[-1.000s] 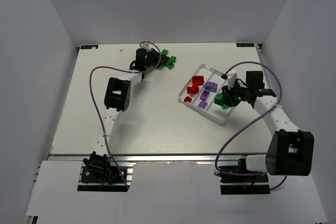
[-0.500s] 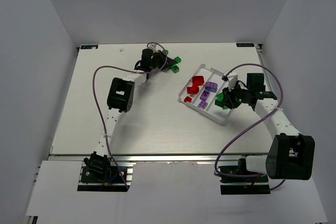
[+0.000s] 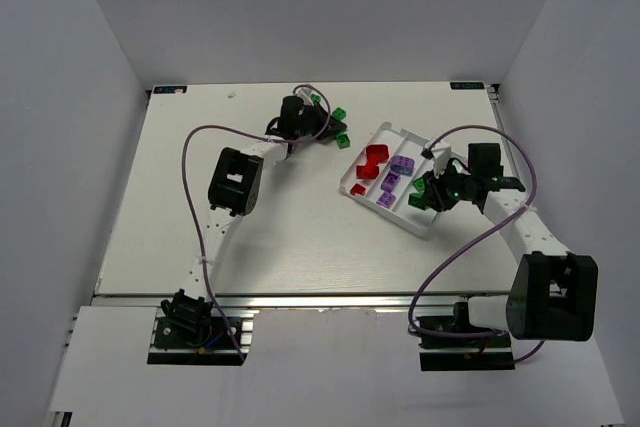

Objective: Sort the legos into containers by color

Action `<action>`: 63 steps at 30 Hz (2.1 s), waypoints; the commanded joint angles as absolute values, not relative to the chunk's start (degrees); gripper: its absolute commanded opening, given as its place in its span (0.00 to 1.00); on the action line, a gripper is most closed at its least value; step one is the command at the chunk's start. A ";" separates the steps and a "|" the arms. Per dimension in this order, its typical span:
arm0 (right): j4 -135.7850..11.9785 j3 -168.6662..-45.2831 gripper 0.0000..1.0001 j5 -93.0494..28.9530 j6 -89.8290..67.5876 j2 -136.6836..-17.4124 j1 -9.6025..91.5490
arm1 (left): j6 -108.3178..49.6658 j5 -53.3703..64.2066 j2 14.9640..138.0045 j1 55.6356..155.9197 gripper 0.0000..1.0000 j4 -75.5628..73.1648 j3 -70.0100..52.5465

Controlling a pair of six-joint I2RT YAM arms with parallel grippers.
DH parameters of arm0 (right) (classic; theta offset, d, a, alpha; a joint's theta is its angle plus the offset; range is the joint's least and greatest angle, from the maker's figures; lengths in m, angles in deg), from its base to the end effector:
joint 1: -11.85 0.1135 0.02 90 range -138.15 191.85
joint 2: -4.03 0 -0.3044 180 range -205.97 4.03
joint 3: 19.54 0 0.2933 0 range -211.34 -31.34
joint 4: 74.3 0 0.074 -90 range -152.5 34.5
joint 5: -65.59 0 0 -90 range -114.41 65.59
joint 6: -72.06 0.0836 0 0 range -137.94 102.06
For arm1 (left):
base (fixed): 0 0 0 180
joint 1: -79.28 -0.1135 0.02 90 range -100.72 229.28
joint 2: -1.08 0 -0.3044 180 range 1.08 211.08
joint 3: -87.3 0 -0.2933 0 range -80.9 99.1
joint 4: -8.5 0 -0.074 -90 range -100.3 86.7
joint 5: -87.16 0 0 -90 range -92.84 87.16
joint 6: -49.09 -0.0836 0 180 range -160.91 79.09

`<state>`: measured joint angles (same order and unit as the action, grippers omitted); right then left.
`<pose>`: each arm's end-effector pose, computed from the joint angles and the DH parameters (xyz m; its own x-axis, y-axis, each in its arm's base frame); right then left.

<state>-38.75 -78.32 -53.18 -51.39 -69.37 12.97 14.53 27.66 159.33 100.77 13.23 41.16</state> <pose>0.3103 0.0463 0.2181 -0.4613 -0.4923 -0.7382 -0.6947 0.7179 -0.0447 0.6427 -0.2986 0.0561 -0.8038 -0.4461 -0.3936 0.1735 0.4570 -0.8724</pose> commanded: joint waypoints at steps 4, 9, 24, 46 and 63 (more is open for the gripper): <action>-42.37 -77.66 0.09 -52.97 -50.54 -71.20 12.64 | 12.36 28.01 151.81 101.25 0.00 10.67 38.19; -43.25 -77.57 0.28 -52.36 -50.11 -72.69 12.64 | 12.18 27.92 148.13 101.34 0.00 11.28 34.33; -45.08 -77.14 0.89 -52.44 -49.49 -64.62 12.46 | 9.20 17.64 137.12 99.93 0.24 11.57 30.51; -53.89 -75.11 0.56 -53.85 -38.06 -62.59 12.46 | 5.24 1.47 154.89 98.35 0.65 6.46 54.72; -54.76 -73.18 0.62 -54.82 -36.66 -63.12 12.46 | -21.02 4.80 153.04 98.26 0.75 5.75 49.53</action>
